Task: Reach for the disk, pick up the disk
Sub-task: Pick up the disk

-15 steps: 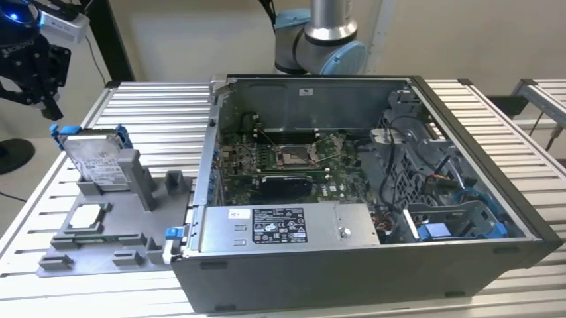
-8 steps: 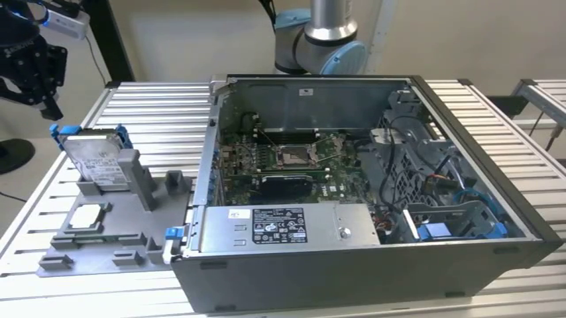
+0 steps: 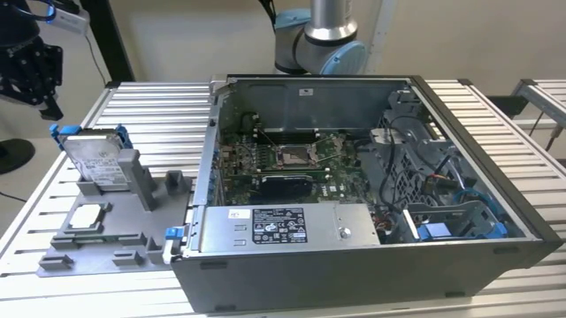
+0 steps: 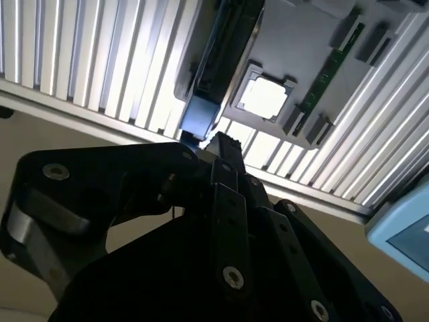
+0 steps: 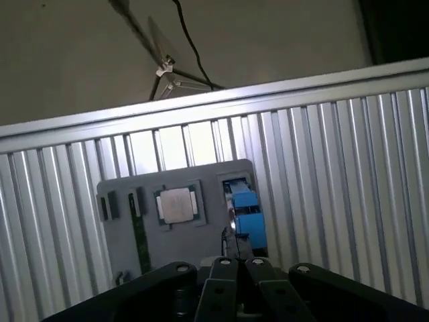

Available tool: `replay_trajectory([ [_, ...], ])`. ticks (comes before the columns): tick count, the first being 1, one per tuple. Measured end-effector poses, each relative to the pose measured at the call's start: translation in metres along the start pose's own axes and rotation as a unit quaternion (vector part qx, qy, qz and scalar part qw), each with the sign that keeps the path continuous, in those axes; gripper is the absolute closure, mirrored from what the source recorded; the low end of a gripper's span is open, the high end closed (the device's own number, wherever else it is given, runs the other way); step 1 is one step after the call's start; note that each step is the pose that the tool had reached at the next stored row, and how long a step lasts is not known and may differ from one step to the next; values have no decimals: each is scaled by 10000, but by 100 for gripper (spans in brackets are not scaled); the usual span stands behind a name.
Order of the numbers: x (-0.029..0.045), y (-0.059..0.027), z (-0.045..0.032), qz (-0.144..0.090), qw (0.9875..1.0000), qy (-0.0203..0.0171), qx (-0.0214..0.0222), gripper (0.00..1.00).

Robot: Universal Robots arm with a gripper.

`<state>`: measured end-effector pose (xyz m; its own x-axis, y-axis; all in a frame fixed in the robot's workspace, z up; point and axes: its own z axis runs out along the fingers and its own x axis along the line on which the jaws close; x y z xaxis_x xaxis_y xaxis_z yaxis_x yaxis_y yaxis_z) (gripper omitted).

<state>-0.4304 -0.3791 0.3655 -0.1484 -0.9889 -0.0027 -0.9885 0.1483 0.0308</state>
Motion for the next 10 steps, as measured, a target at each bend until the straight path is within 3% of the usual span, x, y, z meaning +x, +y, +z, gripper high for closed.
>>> replay_trajectory([
  [2,-1,-3,-1,-162,9999,4,5,100],
  [10,-7,-41,24,-174,9998,4,9,100],
])
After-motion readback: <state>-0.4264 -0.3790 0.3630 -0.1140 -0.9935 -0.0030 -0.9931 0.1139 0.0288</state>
